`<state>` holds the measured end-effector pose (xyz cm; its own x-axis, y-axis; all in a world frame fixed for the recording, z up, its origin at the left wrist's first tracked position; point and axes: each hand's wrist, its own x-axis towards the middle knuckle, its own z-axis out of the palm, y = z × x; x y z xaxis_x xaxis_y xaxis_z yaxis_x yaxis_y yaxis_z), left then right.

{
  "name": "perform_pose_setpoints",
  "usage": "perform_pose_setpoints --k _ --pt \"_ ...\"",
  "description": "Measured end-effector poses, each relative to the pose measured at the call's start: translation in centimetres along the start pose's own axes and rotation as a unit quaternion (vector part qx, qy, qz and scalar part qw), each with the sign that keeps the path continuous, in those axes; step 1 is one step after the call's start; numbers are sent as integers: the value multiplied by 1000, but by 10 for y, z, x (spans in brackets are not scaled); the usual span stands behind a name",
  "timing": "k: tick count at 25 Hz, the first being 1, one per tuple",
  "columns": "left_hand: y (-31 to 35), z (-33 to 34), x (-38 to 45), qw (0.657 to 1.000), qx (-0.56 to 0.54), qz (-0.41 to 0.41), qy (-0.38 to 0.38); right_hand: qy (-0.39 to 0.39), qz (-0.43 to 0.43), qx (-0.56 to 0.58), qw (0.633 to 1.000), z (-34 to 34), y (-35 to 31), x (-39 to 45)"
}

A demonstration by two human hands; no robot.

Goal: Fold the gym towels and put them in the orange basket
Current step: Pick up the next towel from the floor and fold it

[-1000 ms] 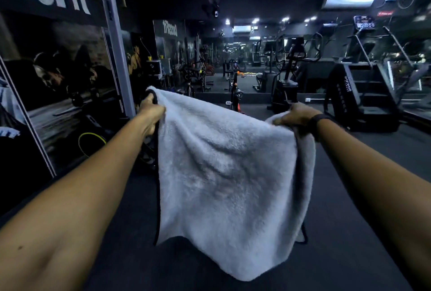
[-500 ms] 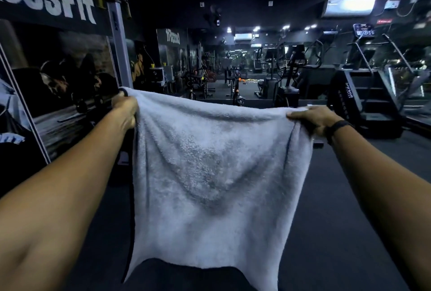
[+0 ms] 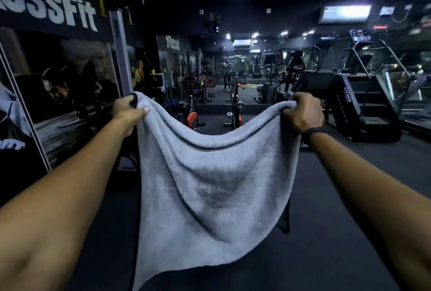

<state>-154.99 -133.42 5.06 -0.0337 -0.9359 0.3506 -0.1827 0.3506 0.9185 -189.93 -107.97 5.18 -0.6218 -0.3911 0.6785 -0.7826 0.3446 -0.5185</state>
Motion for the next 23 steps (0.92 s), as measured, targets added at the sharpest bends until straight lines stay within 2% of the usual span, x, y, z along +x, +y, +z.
perform_pose_setpoints --k 3,8,11,16,23 --pt "5 0 2 992 53 9 113 27 38 4 999 0 -5 1" --pt "-3 -9 1 988 1 17 154 45 37 114 992 2 13 11" --pt "0 -8 -8 981 15 11 191 53 59 146 986 -4 20 14" --pt "3 -14 -8 981 -81 -6 177 101 117 181 971 -20 25 8" --pt "2 -26 7 975 -147 -13 168 122 175 140 967 -43 38 6"
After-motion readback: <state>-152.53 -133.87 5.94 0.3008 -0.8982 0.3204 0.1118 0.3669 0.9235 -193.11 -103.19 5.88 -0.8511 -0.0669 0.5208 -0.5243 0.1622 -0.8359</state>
